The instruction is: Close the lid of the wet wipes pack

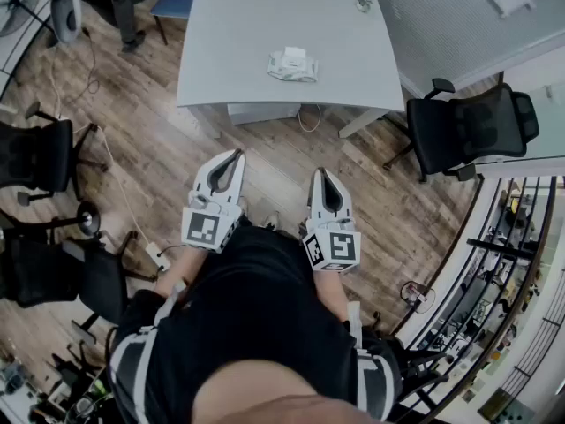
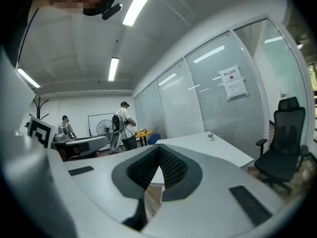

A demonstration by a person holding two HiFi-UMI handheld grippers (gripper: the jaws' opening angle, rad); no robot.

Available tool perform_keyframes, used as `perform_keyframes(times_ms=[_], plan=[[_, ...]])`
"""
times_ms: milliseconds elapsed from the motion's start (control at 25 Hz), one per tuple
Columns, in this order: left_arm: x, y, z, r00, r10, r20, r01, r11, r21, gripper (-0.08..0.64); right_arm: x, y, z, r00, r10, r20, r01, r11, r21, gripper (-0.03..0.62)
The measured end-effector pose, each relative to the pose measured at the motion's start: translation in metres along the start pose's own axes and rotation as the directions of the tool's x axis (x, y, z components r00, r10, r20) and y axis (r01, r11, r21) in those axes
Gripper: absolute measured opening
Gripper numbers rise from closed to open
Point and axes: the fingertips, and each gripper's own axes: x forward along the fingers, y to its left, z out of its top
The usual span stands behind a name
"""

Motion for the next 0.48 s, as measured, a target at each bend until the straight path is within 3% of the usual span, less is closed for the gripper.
perform_keyframes(times_ms=[480], plan=[[-0.0007,0.0024,0.0024,1.0,-0.002,0.013,0.002,1.0,-0.015,0.031,0.0006,0.0051,0.0028,1.0,0.008,0.006,-0.008,1.0,-0.006,0.021]])
